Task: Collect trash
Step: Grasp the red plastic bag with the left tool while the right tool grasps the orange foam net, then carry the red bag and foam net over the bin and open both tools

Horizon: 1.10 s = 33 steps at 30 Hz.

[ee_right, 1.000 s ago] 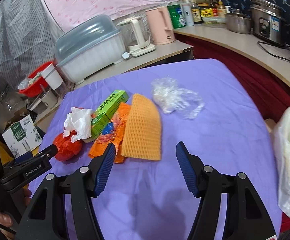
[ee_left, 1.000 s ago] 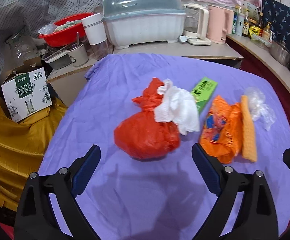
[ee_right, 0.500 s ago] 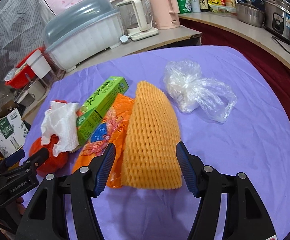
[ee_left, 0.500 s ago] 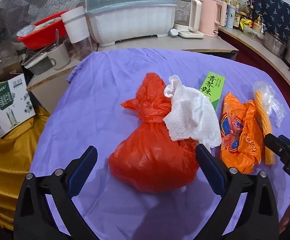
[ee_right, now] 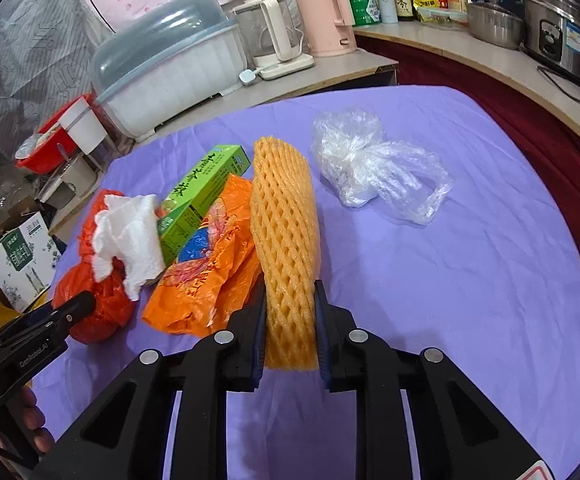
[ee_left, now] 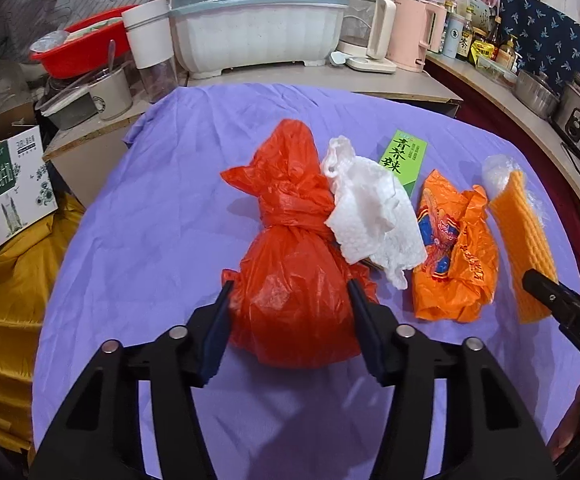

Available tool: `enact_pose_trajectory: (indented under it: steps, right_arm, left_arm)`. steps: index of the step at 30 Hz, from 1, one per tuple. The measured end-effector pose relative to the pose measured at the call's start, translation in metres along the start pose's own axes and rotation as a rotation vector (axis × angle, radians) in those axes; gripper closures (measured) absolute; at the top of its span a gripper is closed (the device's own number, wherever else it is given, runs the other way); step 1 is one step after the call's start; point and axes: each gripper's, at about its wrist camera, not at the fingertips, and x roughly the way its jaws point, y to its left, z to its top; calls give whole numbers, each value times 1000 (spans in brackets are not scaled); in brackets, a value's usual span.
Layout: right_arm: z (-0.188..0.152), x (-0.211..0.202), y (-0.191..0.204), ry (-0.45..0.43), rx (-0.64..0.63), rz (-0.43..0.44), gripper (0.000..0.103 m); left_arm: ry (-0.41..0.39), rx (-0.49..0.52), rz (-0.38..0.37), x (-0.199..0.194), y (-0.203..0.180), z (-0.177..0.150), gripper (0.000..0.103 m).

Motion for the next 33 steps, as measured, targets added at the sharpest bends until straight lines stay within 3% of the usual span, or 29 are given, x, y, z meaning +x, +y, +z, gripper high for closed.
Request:
enact_pose_trajectory:
  steps: [8,16,23,33]
  right_arm:
    - [1,-65,-3,-89,-6,25,84]
    - [-4,-135,-19,-189,1,26,84]
    - [-13,-186,-56,-255,37,-16,84]
    - [-41,-247,-160,-309,164,-139,83]
  left_arm:
    - [-65,-50,8,-60,4,-11,58]
    - [-163,-14,-56,-134,-25,-13,58]
    - [-222,95,-158,-181,-99,-16,58]
    - [-220,253,-293,-205,-223,-39,58]
